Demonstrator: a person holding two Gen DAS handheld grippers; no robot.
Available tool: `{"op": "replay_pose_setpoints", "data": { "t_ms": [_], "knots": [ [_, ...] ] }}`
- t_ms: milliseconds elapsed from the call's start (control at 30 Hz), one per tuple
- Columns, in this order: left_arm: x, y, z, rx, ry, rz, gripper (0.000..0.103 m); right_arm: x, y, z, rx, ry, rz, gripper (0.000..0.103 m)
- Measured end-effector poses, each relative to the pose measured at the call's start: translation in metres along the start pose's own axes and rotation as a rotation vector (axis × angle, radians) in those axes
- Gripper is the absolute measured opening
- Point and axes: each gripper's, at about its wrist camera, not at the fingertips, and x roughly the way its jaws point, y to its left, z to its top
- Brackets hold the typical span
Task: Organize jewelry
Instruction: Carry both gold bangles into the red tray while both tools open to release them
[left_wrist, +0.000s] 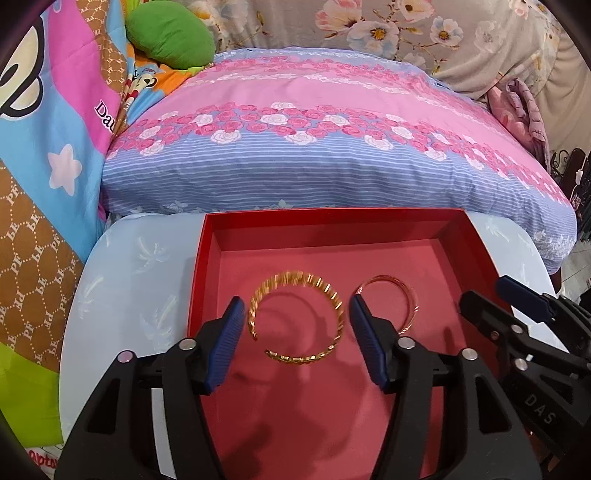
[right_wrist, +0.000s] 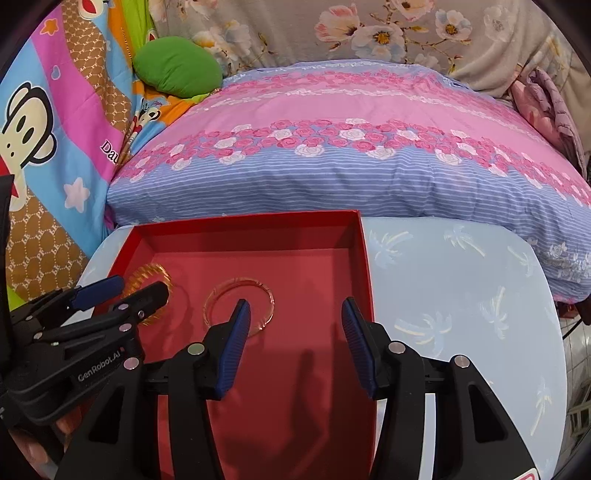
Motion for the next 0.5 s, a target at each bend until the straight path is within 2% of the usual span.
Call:
{"op": "replay_pose_setpoints", "data": {
  "t_ms": [67,133,333,500],
  "knots": [
    [-0.002,0.001,-0.001,-0.002,-0.010,0.009,0.068,-0.004,0.000,-0.003,0.001,-0.008,-0.005,0.051],
    [-0.006,0.004,0.000,-0.011,-0.025,0.013,0.071,-0.008,0.000,-0.006,0.004,-0.011,-0.001,0.051],
    [-0.022,0.007,-0.004,-0.006,-0.054,0.035,0.072,-0.028,0.005,-0.012,-0.011,-0.045,-0.007,0.055],
    [-0.050,0.009,-0.018,-0.009,-0.083,0.021,0.071,-0.053,0.010,-0.025,-0.022,-0.073,0.003,0.056]
  ]
}}
